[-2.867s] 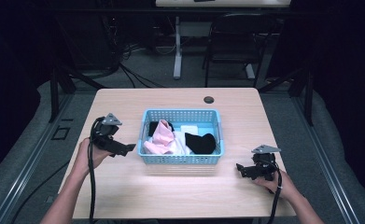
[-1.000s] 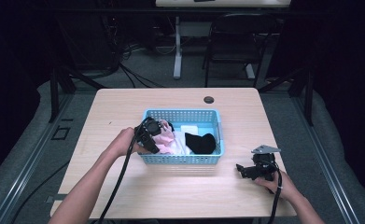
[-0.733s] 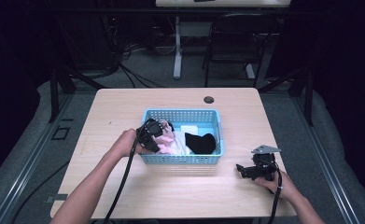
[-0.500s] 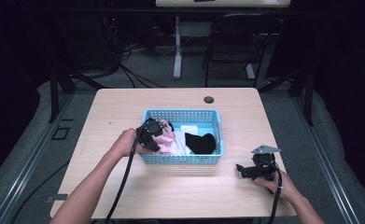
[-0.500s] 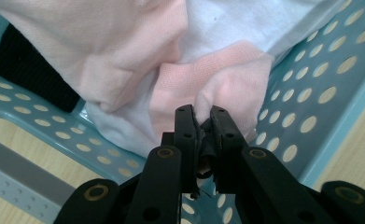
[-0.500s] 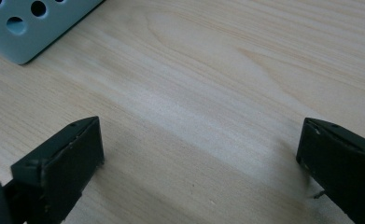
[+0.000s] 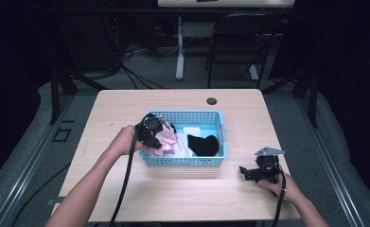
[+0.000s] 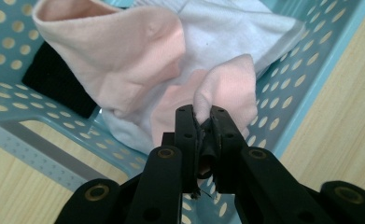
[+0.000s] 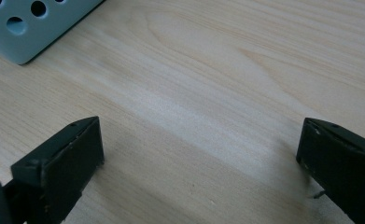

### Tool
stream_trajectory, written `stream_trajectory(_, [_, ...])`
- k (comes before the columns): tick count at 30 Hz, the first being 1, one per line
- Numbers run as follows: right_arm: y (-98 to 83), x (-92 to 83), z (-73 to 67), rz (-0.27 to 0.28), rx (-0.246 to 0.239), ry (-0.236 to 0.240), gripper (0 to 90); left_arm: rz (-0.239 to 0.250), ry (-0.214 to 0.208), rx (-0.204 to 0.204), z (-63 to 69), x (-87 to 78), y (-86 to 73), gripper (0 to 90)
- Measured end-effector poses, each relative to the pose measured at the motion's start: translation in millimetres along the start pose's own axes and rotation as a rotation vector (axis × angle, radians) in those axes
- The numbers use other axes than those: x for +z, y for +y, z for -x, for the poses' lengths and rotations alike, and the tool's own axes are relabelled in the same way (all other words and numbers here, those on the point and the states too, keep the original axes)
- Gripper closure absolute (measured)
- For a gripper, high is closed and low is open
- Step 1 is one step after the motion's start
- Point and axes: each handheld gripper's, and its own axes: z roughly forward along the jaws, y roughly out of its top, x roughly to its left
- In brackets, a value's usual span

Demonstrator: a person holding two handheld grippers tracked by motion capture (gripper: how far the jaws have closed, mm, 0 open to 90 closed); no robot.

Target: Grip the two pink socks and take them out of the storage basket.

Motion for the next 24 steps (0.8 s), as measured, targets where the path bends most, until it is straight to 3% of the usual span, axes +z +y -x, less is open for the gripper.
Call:
stream_trajectory(12, [0.0,0.0,0.0,0.000,0.000,0.001,0.1,0.041,0.017,0.008,-0.5,-31.2,8.2,83.3])
stream_trajectory(24, [0.0,0.0,-0.1,0.002,0.002,0.005,0.1,0.069,0.026,0.015,-1.7,-51.1,14.9,83.3])
